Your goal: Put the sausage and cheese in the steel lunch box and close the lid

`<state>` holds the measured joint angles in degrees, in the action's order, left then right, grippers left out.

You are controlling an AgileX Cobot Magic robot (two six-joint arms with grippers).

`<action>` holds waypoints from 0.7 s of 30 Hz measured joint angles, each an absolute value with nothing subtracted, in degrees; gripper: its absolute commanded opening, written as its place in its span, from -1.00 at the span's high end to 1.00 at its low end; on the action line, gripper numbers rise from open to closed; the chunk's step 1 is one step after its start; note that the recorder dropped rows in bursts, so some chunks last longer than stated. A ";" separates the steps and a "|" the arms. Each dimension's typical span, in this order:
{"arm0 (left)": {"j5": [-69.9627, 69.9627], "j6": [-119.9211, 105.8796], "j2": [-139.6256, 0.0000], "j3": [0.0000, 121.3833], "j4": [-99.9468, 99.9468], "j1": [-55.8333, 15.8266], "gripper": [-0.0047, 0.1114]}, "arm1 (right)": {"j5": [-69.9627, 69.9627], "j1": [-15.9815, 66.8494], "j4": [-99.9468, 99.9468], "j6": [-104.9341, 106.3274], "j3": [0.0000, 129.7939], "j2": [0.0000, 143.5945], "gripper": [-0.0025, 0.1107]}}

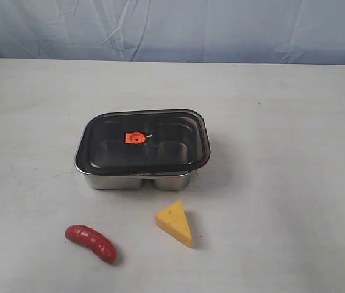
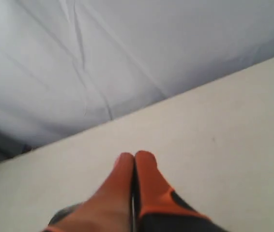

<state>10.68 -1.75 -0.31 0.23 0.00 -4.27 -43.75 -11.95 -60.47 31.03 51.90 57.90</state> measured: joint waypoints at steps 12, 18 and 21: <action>10.68 -1.75 -0.31 0.23 0.00 -4.27 0.92 | -68.78 -10.39 -72.88 46.23 64.96 101.56 0.11; 10.68 -1.75 -0.31 0.23 0.00 -4.27 0.92 | -68.90 -3.15 -73.16 52.21 65.05 112.93 0.11; 10.68 -1.75 -0.31 0.23 0.00 -4.27 0.92 | -69.00 1.28 -73.39 53.60 65.05 116.39 0.11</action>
